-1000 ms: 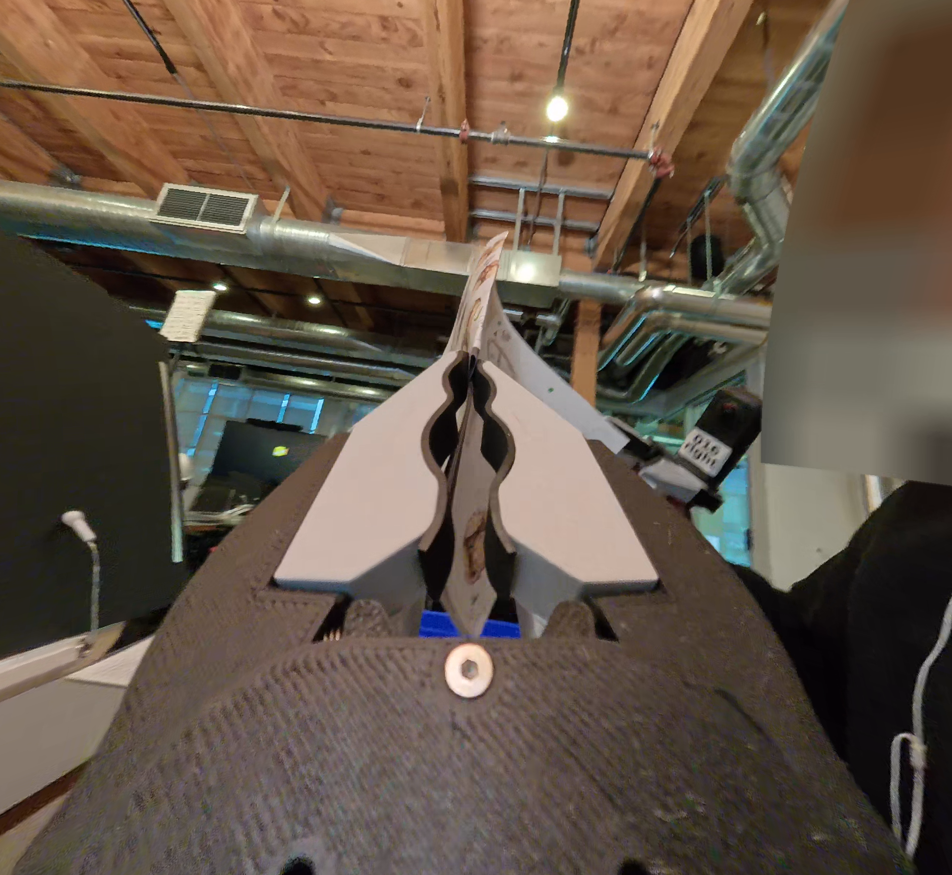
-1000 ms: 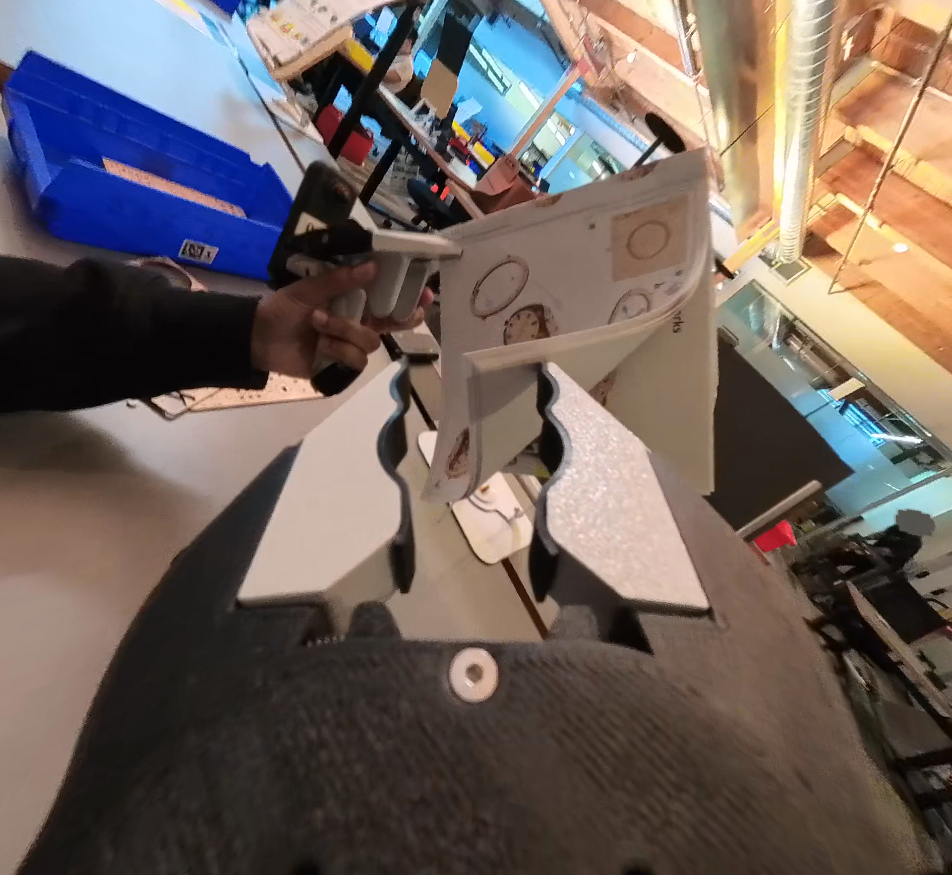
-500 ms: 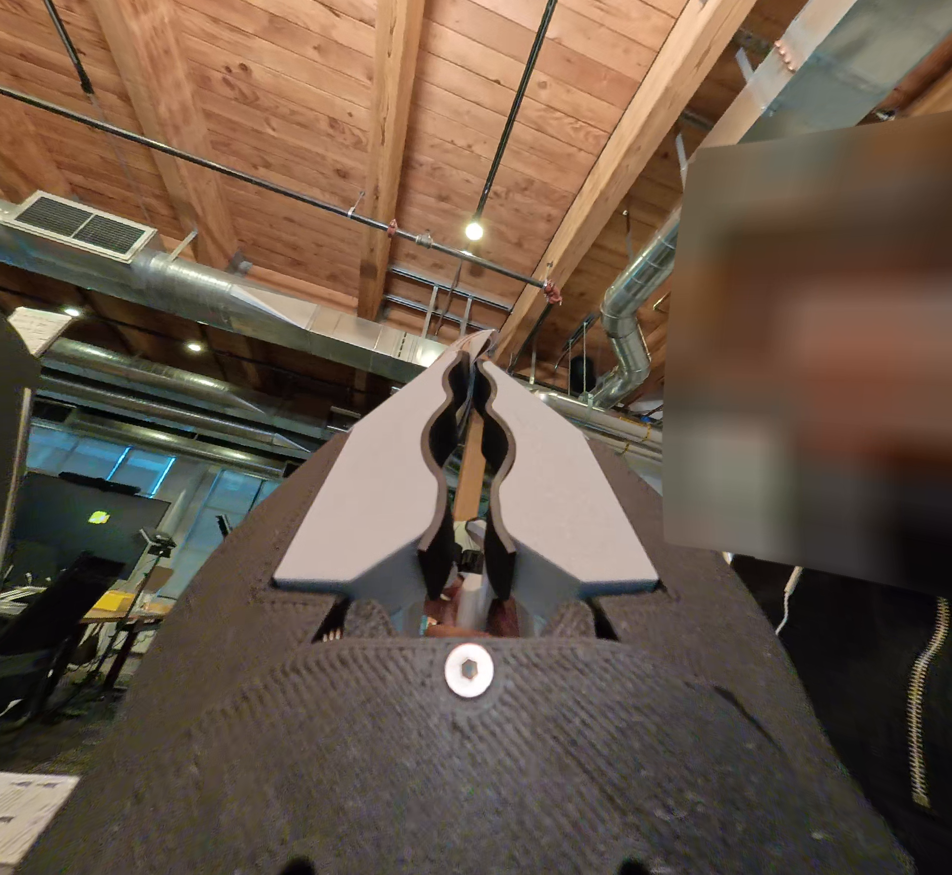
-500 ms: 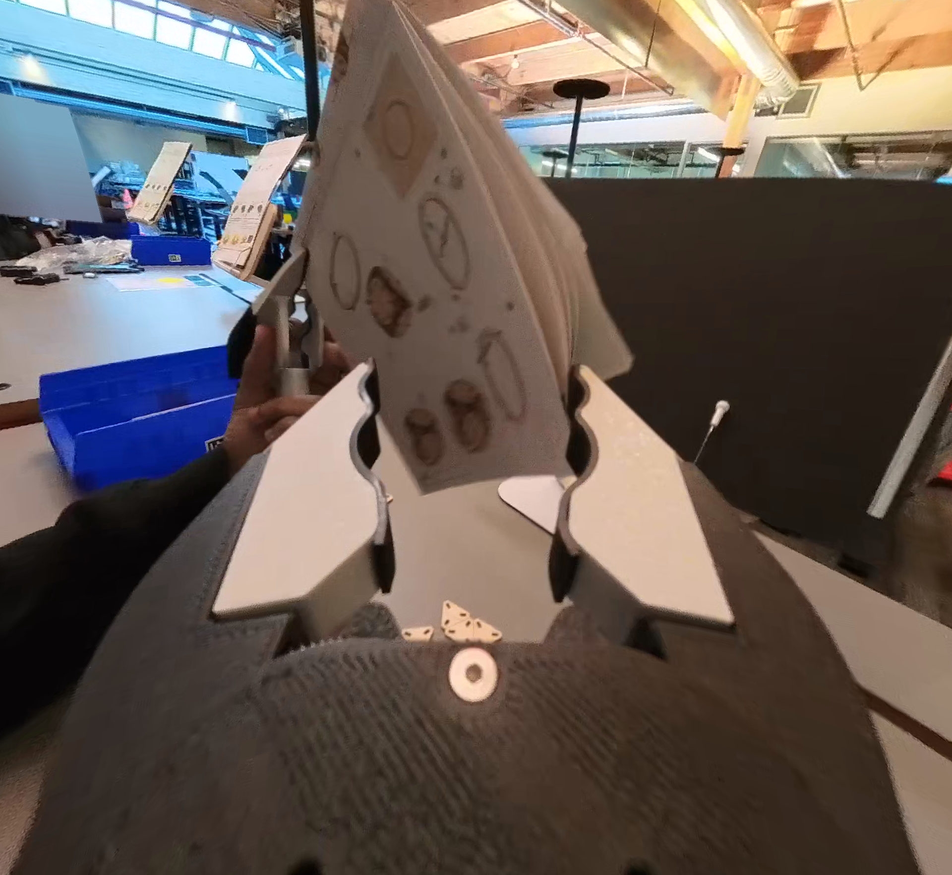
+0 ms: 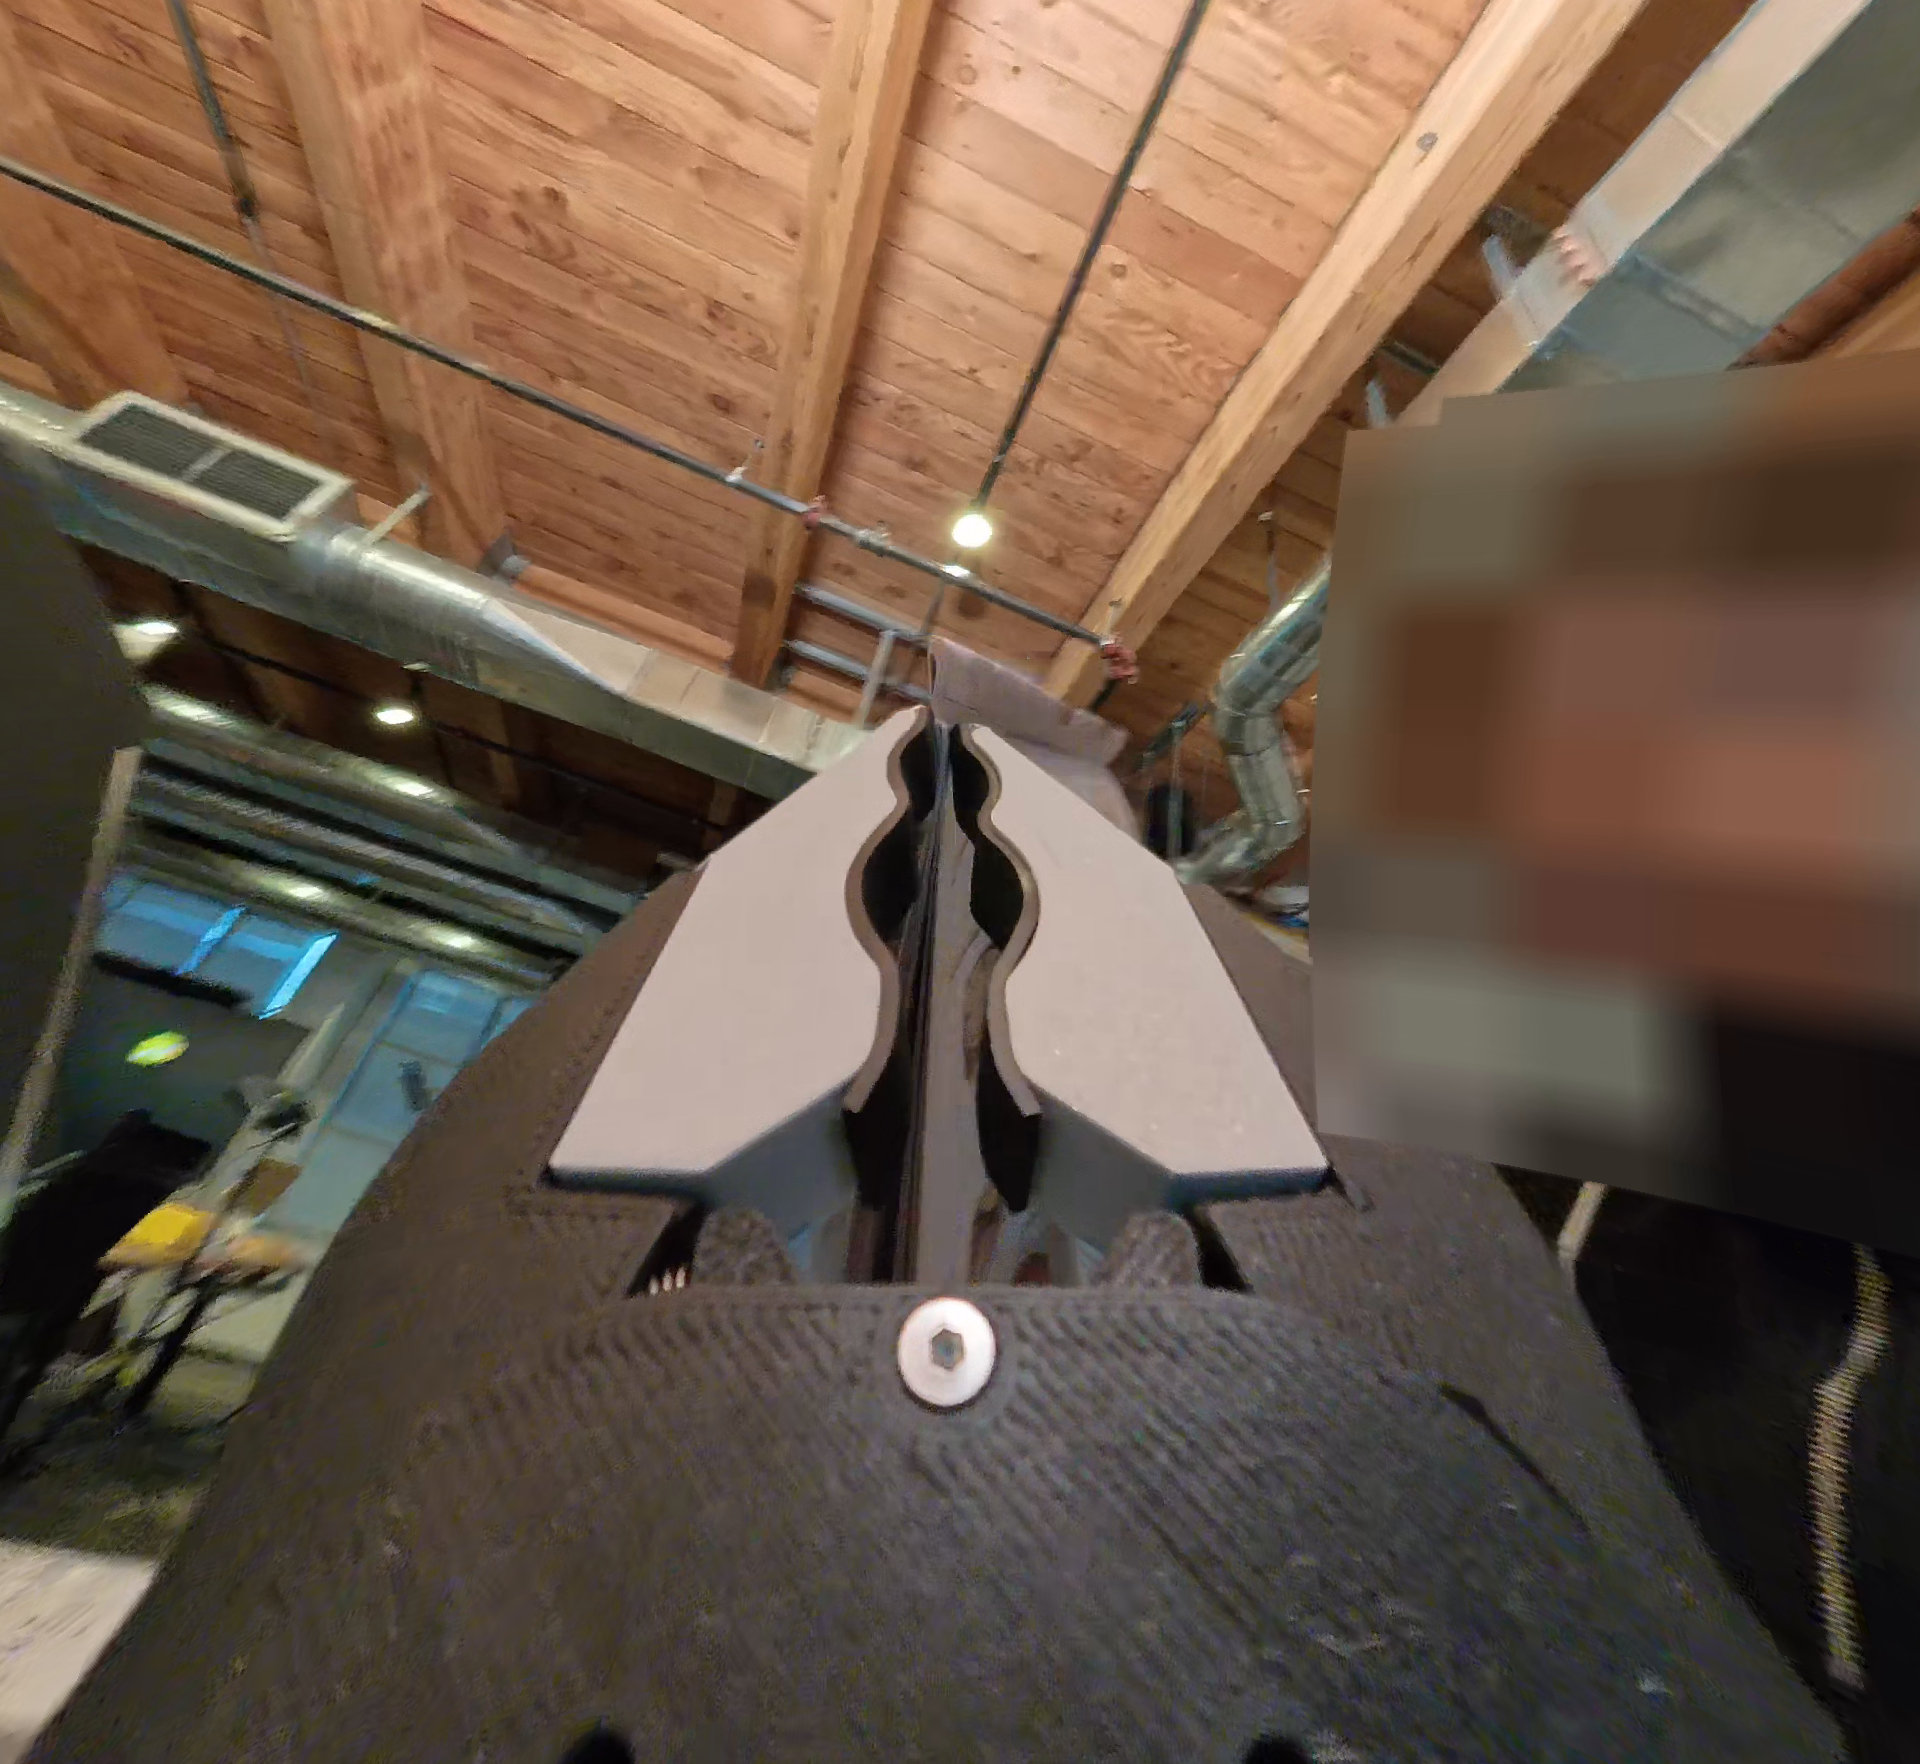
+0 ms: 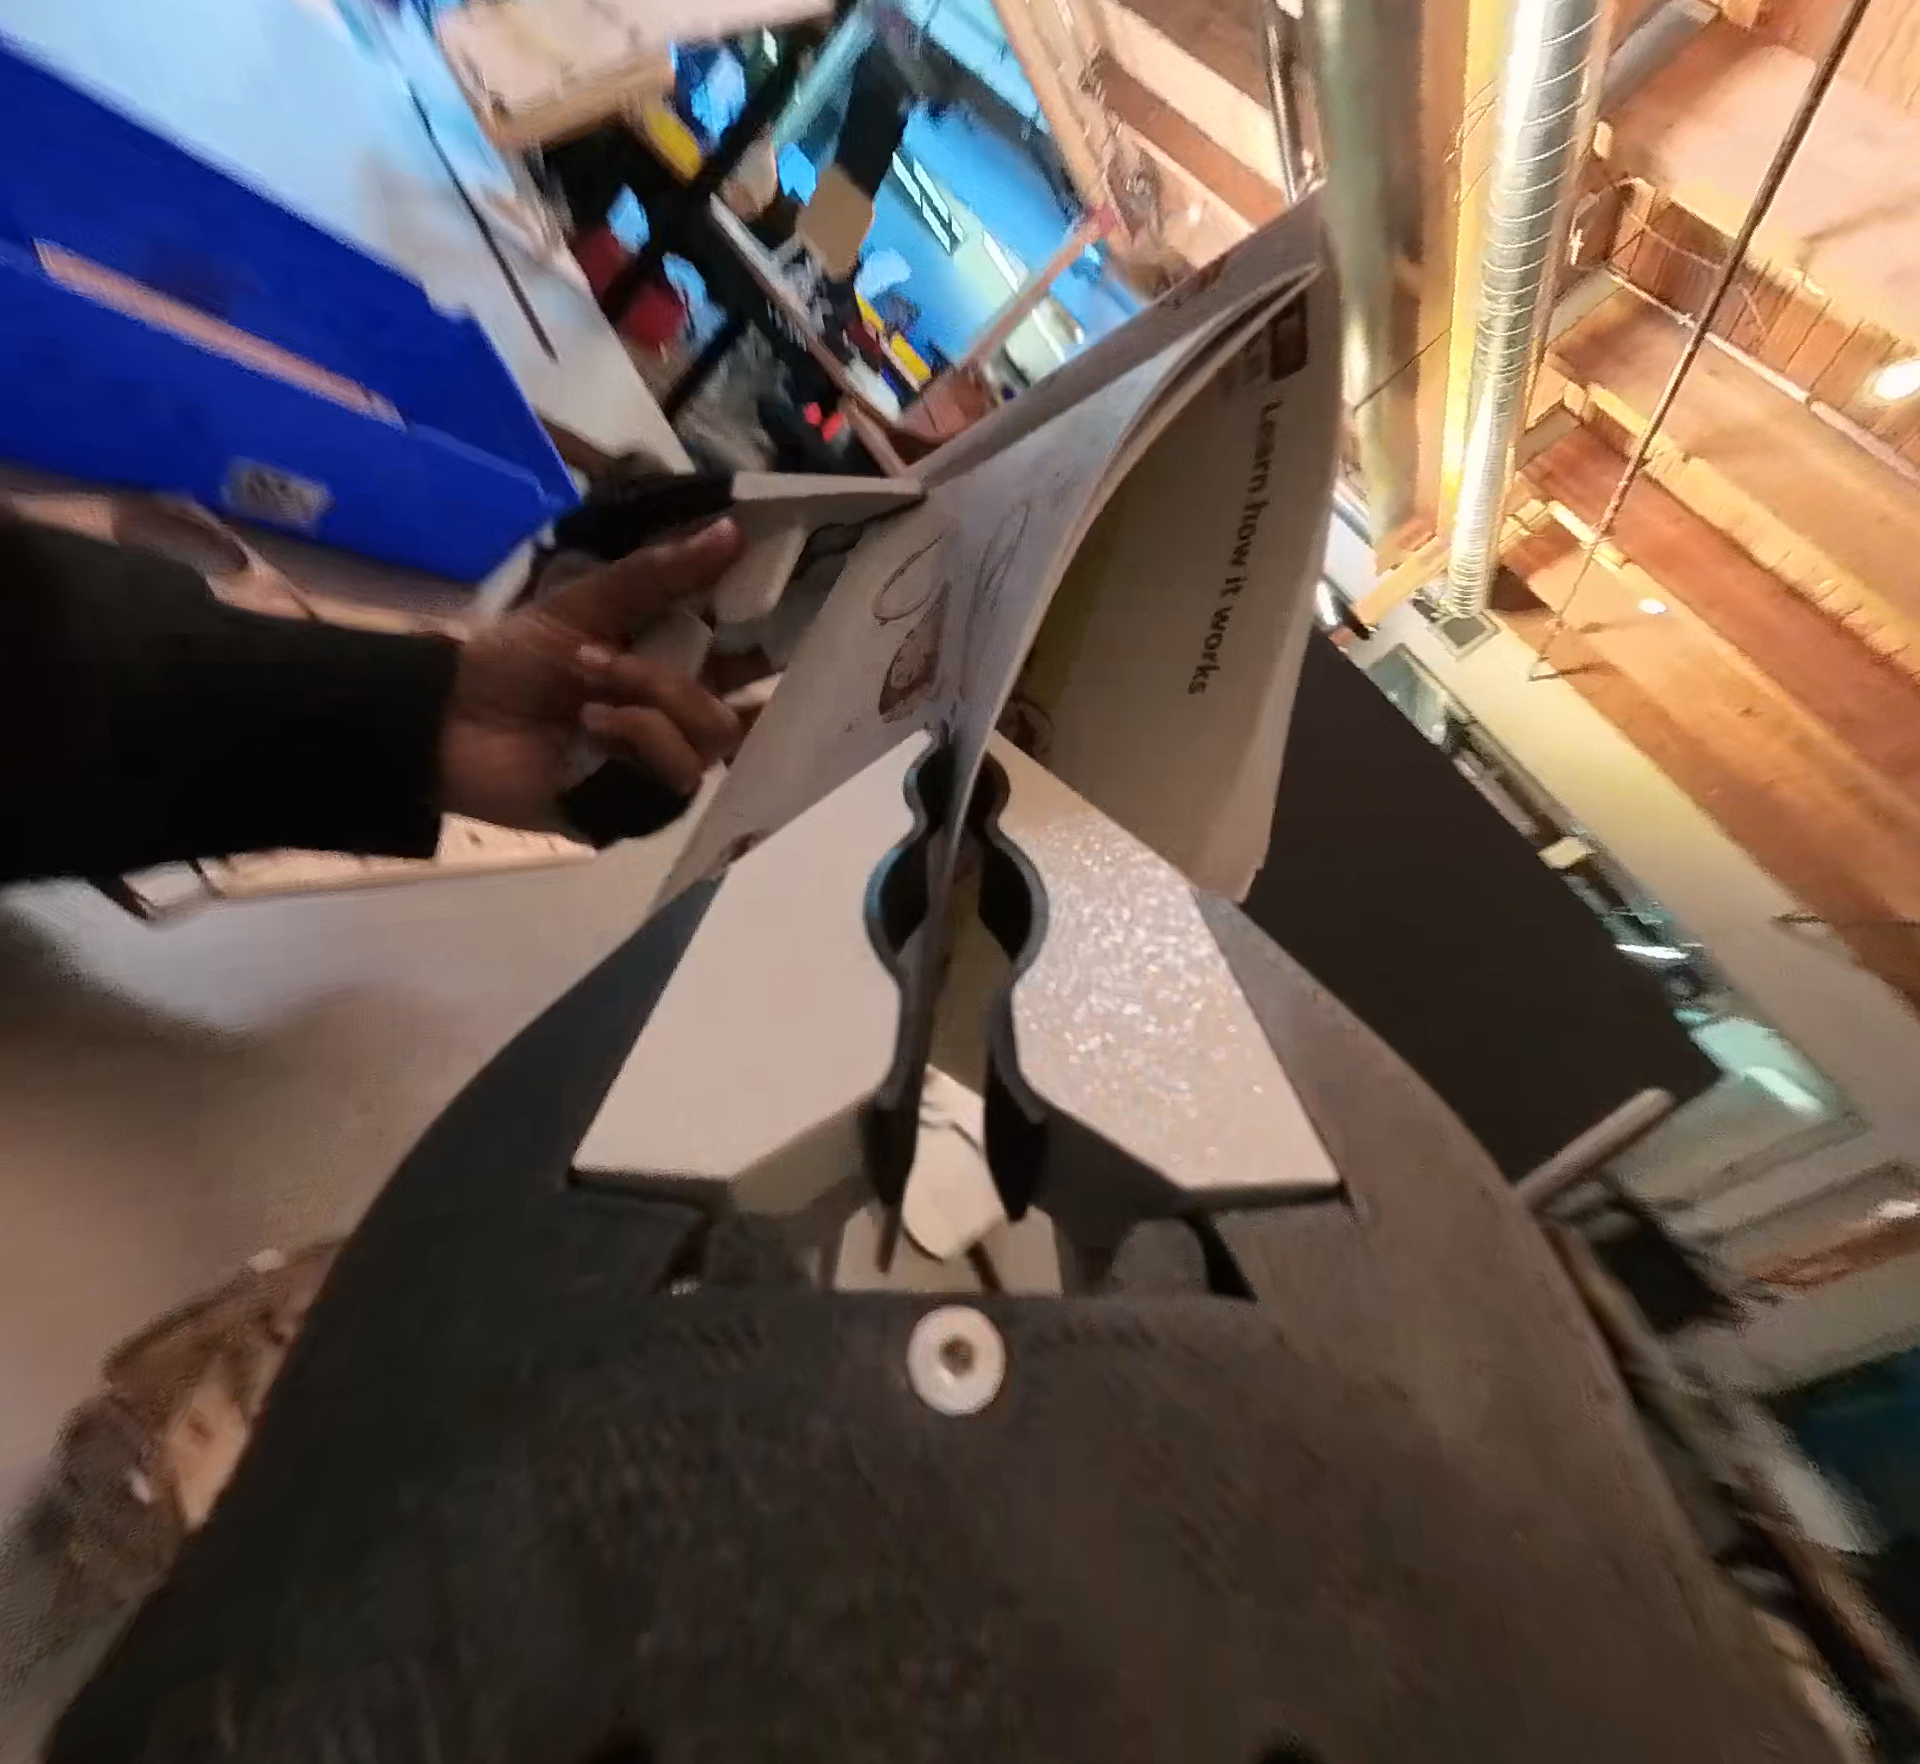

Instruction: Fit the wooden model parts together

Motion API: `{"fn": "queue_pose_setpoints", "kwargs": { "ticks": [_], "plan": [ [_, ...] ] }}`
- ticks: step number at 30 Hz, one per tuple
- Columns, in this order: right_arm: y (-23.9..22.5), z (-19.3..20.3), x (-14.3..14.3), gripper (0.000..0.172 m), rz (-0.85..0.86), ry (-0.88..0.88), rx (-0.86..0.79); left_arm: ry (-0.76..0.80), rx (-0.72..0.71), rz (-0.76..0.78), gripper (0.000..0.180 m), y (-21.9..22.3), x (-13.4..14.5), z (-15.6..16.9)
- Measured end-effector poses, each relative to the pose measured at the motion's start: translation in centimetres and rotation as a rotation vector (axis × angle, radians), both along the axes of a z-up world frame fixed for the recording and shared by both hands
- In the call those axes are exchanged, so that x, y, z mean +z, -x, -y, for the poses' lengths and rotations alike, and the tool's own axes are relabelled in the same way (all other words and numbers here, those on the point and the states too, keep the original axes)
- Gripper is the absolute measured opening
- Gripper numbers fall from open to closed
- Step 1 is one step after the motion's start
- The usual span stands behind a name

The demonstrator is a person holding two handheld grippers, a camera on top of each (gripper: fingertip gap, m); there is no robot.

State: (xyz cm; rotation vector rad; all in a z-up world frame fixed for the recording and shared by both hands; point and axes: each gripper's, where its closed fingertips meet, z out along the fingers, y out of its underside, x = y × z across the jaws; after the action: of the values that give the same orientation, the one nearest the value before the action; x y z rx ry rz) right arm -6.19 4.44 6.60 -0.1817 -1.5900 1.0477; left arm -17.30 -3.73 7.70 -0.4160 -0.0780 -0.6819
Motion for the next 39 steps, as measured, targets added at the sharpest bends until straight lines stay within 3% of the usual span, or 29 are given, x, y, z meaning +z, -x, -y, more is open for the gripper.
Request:
{"fn": "queue_pose_setpoints", "kwargs": {
  "ticks": [1,4,7,9,12,14,17,23,28,31,33,39],
  "plan": [
    [0.1,0.0,-0.2,0.000,-0.015,-0.072,-0.037,0.051,0.038,0.019,0.003,0.6,-0.5,-0.7],
    [0.7,-1.2,-0.8,0.000,-0.035,-0.281,-0.161,0.290,0.146,0.092,0.015,2.8,-2.7,-3.7],
    [2.6,-4.7,-1.9,0.000,0.099,-0.436,-0.280,0.507,0.195,0.183,0.031,4.9,-5.0,-5.7],
    [4.1,-7.7,-2.4,0.000,0.231,-0.475,-0.331,0.574,0.190,0.223,0.042,5.7,-5.7,-6.0],
    [5.6,-11.9,-4.0,0.000,0.536,-0.513,-0.369,0.697,0.223,0.215,0.043,6.3,-6.8,-6.4],
    [6.2,-13.7,-4.5,0.000,0.650,-0.584,-0.378,0.769,0.267,0.180,0.043,6.4,-7.4,-6.6],
    [6.9,-15.2,-3.9,0.000,0.671,-0.715,-0.390,0.836,0.311,0.099,0.046,5.8,-7.7,-7.1],
    [6.5,-15.7,-3.0,0.000,0.744,-0.811,-0.400,0.826,0.423,-0.142,0.073,2.7,-6.1,-8.5],
    [6.3,-16.0,-2.8,0.000,0.777,-0.870,-0.397,0.947,0.577,-0.357,0.094,0.9,-6.9,-10.2],
    [6.2,-15.0,-3.3,0.000,0.829,-0.838,-0.317,0.993,0.647,-0.452,0.087,0.2,-7.0,-10.7],
    [6.7,-14.0,-3.4,0.000,0.842,-0.796,-0.250,1.020,0.744,-0.493,0.070,0.5,-6.8,-10.5],
    [9.7,-10.8,-5.5,0.000,0.949,-0.637,-0.053,1.024,0.977,-0.494,0.052,1.4,-4.2,-8.4]
  ]
}}
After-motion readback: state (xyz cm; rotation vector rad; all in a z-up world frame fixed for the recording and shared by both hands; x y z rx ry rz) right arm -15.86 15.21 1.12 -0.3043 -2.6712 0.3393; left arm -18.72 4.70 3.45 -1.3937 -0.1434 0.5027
